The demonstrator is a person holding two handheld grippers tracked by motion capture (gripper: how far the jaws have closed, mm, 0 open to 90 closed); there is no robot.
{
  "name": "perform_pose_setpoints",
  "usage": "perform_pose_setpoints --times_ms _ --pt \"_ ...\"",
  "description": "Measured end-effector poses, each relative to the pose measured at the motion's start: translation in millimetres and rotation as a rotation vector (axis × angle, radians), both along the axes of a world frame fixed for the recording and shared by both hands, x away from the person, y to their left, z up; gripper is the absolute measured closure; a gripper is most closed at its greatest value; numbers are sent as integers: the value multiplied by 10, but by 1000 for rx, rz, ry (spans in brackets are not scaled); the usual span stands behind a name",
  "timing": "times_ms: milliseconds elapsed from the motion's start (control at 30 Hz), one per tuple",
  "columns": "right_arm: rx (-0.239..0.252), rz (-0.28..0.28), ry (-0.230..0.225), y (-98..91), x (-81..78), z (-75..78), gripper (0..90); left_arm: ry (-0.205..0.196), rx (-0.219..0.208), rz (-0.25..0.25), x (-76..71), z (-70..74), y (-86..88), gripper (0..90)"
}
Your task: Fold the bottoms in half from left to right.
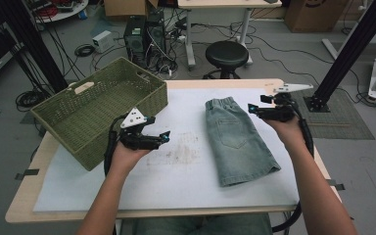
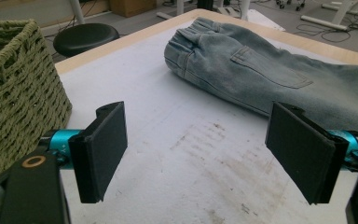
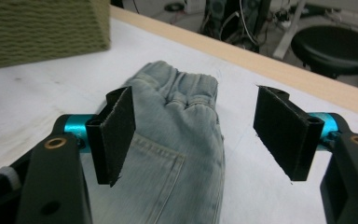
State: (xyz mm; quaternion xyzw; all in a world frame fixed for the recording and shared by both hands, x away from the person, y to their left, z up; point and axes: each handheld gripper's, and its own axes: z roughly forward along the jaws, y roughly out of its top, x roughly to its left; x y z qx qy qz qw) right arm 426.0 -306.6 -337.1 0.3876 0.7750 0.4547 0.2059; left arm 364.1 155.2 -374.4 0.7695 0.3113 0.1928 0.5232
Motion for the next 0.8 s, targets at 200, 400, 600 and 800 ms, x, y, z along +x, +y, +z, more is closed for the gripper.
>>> perform_pose_setpoints --times_ms 200,400,600,800 --pt "42 29 -63 -194 -404 19 259 -5 -3 -1 -1 15 0 208" --pt "91 33 -93 -300 -613 -135 219 -9 -6 -12 0 16 -14 207" --pt "116 15 -101 -351 -654 -313 216 -6 -1 -18 6 9 -20 205" --pt "113 38 -111 -349 -687 -303 213 -13 -11 -23 10 14 -3 202"
